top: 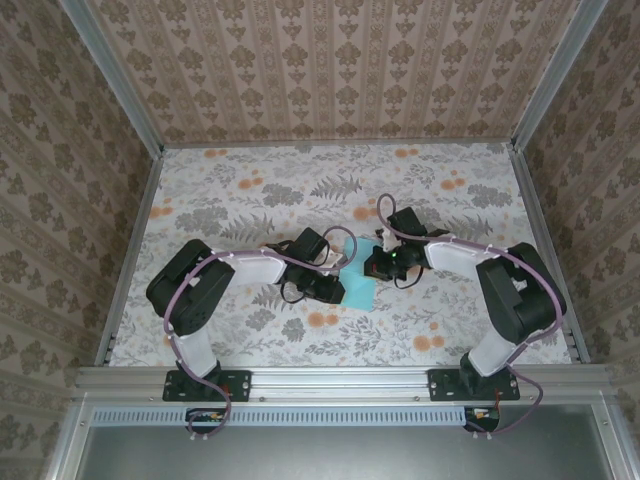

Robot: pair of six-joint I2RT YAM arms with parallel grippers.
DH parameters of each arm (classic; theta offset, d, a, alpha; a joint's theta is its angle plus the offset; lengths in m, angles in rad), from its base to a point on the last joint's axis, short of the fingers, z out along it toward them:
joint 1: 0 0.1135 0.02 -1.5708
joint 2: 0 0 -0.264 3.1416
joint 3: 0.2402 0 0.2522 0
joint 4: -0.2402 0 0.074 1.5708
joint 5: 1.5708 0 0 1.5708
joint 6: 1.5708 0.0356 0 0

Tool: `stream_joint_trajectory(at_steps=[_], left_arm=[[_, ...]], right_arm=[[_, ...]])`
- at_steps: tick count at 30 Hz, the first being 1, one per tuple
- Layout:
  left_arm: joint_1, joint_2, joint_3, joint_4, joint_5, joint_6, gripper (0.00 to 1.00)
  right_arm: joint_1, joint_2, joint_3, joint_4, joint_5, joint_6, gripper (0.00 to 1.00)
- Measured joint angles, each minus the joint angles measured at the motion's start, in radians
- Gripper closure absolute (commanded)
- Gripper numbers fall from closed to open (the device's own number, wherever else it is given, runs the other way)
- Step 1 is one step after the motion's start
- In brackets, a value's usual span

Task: Fold a paper plane with a square sheet of paper (fold left side to right side)
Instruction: Fold the triangle a second time at the center of the table.

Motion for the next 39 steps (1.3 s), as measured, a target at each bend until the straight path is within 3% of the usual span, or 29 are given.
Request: stream_joint_trajectory(at_steps=[21,39], left_arm=[[-0.014,0.055,0.189,-0.111,0.037,0.042,0.83],[-0.004,0.129,0.183,-0.113,0.043,0.068,0.85]], right_arm=[[0.005,0.093,0.024,-0.011,0.0,0.001,1.0],[0.005,0.093,0.025,-0.019,0.004,0.0,1.0]])
